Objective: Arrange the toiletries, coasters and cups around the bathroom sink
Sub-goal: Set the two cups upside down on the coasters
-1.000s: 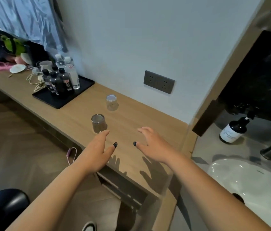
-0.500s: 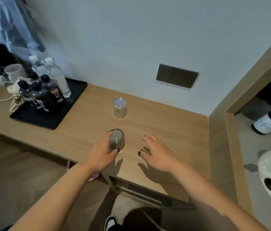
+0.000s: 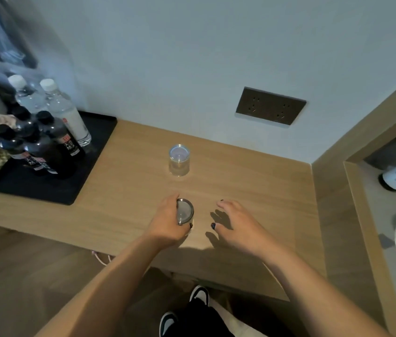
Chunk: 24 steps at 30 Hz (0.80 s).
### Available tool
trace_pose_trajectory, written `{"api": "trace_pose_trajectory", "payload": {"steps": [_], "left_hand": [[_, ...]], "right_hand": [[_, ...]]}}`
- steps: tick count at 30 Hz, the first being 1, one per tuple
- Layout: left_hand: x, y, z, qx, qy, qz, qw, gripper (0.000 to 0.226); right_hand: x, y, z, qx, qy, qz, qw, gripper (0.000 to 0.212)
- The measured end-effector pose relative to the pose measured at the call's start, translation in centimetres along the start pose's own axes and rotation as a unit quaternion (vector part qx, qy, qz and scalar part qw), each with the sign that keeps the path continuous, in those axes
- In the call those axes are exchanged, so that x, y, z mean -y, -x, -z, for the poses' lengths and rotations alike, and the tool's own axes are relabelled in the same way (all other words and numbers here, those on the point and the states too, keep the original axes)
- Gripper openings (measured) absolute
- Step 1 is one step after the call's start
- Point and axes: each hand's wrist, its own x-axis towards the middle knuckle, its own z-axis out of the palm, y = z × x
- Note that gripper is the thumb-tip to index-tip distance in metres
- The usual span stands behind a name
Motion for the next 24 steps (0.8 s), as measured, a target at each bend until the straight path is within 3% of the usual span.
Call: {"api": "trace_pose_trajectory", "payload": {"steps": [11,16,20,24], "left_hand": [[1.3,-2.6,-1.4,-0.042,0.024,0.003,0.999,0.09],[-0.8,-2.8,-0.1,-0.076,0.151,0.018,0.986,0.064],[-4.2,-2.6,2.0,-0.096,0.251,0.02,0.963,0.068],[-7.4,-2.5,4.5,-0.09,0.299,0.001,0.95,0.057]], "right_hand": [[-0.9,-3.7,2.3,0.033,-0.034,0.005,0.999,0.059],[-0.8,-3.9,4.1,0.034,-0.058,0.021,0.998,0.062],[0.1,-3.9,5.8,-0.002,-0.075,0.055,0.996,0.074],[1.6,-4.4,7.0,-0.047,-0.077,0.107,0.99,0.085]]}}
